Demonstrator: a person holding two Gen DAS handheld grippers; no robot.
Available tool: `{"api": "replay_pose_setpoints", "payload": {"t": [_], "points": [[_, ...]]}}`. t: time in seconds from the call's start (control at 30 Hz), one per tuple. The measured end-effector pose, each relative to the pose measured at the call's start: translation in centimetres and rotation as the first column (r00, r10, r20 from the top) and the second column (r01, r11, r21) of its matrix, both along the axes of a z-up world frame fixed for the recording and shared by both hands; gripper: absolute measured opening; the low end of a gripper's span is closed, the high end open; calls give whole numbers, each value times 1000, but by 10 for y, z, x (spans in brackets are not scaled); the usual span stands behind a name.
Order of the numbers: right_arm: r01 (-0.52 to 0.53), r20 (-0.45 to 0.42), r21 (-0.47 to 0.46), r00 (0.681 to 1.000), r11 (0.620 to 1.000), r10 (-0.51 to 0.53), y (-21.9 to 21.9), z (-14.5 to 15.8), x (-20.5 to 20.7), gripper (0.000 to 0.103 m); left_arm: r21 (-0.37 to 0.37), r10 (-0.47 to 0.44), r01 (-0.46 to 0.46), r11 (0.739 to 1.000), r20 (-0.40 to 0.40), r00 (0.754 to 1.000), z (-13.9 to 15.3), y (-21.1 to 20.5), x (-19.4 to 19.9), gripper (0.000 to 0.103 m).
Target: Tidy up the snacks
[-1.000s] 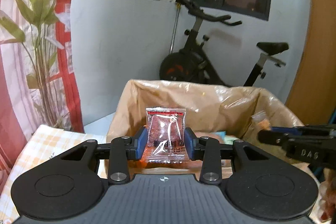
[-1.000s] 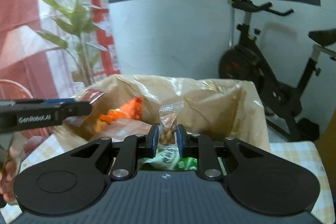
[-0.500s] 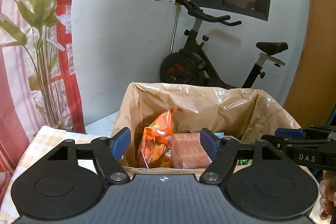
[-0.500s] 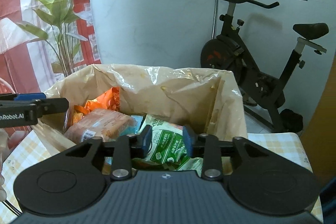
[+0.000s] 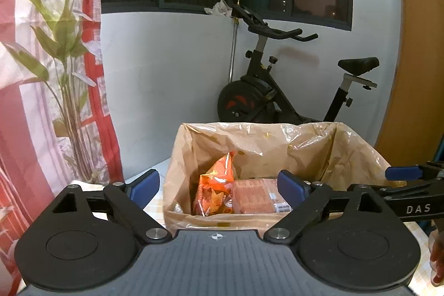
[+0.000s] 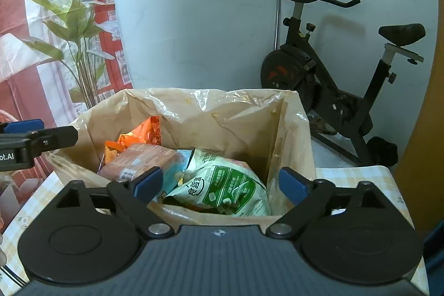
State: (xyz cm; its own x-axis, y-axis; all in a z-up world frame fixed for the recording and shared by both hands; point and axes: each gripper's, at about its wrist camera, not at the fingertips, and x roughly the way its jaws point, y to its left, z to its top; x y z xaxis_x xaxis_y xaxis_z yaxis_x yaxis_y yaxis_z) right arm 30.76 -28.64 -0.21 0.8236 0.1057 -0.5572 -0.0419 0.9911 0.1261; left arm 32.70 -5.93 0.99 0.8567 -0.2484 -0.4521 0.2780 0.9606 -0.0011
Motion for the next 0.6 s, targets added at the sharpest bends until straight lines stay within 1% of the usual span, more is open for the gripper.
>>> {"api": "replay_pose_setpoints", "payload": {"t": [0.2, 0.33, 0.37, 0.43, 0.53, 0.6], "points": [[1, 22, -12, 1000, 1000, -1, 7, 10, -19, 98, 55, 33, -35, 998, 41, 999, 13, 2, -21, 96], [14, 51, -17, 999, 1000, -13, 12, 20, -38, 100, 145, 72, -87, 986, 104, 992, 21, -5, -44, 96], [17, 59, -17, 998, 1000, -16, 13, 23, -43, 101, 155, 74, -92, 984, 118, 990, 23, -6, -49, 96], [23, 71, -22, 997, 999, -22, 14, 29, -52, 101, 137, 67, -84, 987, 126, 990, 28, -3, -60, 96], [32, 85, -16, 996, 999, -30, 12, 40, -66, 101, 61, 50, -57, 997, 105, 993, 37, 7, -75, 96], [35, 110, -5, 993, 999, -34, 10, 48, -78, 102, 32, 53, -57, 998, 103, 993, 42, 11, -85, 96]]}}
